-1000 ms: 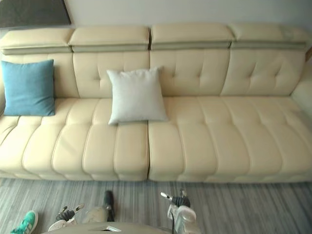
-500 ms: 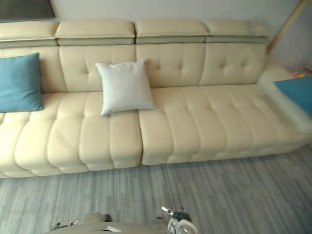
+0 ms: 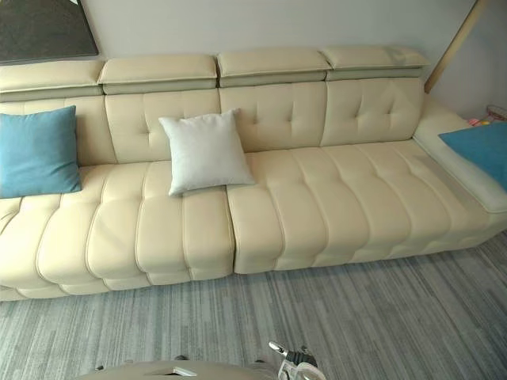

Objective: Pick up cushions and gather them together orderly.

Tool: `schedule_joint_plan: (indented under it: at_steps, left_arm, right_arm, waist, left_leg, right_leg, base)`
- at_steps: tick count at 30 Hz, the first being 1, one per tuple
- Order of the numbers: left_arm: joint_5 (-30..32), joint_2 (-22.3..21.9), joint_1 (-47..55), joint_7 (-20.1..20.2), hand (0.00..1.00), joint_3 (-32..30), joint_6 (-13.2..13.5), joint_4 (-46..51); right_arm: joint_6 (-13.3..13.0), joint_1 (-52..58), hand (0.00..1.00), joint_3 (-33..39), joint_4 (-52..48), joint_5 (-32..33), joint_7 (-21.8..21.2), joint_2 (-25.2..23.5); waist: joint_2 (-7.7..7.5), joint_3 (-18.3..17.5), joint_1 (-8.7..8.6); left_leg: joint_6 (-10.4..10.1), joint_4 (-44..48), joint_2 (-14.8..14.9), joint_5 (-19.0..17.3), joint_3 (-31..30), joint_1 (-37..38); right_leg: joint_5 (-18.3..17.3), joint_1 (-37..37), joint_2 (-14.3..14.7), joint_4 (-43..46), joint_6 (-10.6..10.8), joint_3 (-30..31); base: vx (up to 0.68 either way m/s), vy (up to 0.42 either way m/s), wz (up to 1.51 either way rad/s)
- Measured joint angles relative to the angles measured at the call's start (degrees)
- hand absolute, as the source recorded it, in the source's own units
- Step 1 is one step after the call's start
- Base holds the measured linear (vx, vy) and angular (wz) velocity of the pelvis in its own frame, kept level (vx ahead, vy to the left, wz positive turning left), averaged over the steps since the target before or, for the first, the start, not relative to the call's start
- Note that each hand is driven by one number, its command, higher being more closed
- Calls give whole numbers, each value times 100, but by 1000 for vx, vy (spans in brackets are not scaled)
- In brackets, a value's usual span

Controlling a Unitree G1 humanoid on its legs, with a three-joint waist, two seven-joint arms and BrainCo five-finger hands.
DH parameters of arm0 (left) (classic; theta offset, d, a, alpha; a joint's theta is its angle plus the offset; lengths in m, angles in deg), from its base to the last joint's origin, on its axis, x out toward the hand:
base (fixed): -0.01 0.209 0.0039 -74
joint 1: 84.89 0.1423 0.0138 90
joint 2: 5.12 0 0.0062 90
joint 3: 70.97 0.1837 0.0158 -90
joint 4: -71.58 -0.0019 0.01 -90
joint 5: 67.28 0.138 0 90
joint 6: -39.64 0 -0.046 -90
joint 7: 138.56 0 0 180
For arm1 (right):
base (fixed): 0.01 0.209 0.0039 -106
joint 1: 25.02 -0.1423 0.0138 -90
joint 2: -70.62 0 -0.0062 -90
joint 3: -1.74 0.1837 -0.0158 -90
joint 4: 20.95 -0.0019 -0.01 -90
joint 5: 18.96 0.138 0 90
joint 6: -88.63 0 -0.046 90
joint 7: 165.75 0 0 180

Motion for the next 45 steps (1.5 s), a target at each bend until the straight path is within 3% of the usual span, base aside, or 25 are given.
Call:
schedule_joint_plan:
  at_steps: [1,26,31,33,35,36,38,39,42,44,45]
  left_arm:
    - [63,57,-98,14,0,66,-13,-144]
    - [73,129,-182,151,0,131,-30,-144]
    - [159,130,-259,156,0,35,-49,-168]
    - [156,123,-377,154,0,-3,-28,-167]
    - [153,90,-442,153,0,-13,-16,-166]
    - [153,79,-492,158,0,-56,-11,-161]
    - [153,65,-481,161,0,-120,9,-138]
    - [156,64,-481,159,0,-127,19,-133]
    - [158,44,-597,160,0,-99,22,-114]
    - [160,5,-647,177,0,-5,22,-89]
    - [162,-1,-667,182,0,45,21,-98]
  right_arm:
    - [25,-165,0,39,215,-7,-5,35]
    - [167,-295,0,451,343,4,5,-70]
    - [117,-357,0,642,252,375,28,-130]
    - [92,-355,0,661,201,464,37,-79]
    - [102,-351,0,683,176,464,37,-26]
    - [101,-348,0,705,50,463,35,-65]
    - [97,-343,0,634,-125,463,35,-108]
    - [100,-408,0,554,-223,461,34,-153]
    - [129,-314,0,384,-247,455,39,-199]
    - [108,-209,0,379,-251,411,44,-226]
    - [107,-207,0,376,-247,386,42,-224]
  waist:
    - [-24,67,5]
    - [-46,72,69]
    - [-75,62,50]
    - [-85,105,-18]
    - [-67,127,-11]
    - [-43,157,-3]
    - [-105,192,33]
    - [30,210,55]
    - [58,266,-46]
    - [49,258,-23]
    - [49,258,-26]
  left_leg:
    - [-4,1,30,-101,47,223]
    - [-60,39,24,-187,31,-74]
    - [-134,48,148,-291,597,146]
    - [38,533,163,-614,88,-65]
    - [5,844,219,-889,-8,-156]
    - [-28,1088,265,-1185,356,-111]
    - [10,1301,301,-1503,932,-135]
    - [35,1314,415,-1555,1456,-127]
    - [14,1347,690,-1482,2308,-46]
    - [-69,1377,834,-1455,2814,168]
    - [-90,1377,833,-1444,2907,204]
  right_leg:
    - [-33,268,35,-111,15,26]
    - [41,129,41,-377,82,-103]
    - [267,-100,222,-454,-89,765]
    - [343,-368,230,-357,-15,1314]
    - [431,-594,306,-258,10,1704]
    - [548,-768,428,-202,17,2217]
    - [835,-993,578,-247,-304,2567]
    - [801,-1139,611,-391,-902,2416]
    - [708,-1530,566,155,-847,628]
    - [607,-1272,484,346,-918,-836]
    - [506,-1163,437,306,-824,-1243]
  base:
    - [0,0,0]
    - [22,-12,1]
    - [-6,-32,-92]
    - [-37,-63,-112]
    - [-99,-15,-138]
    - [-175,36,-217]
    - [-193,45,-229]
    - [-216,20,-234]
    - [-77,-23,-149]
    - [100,-123,-114]
    - [84,-126,-98]
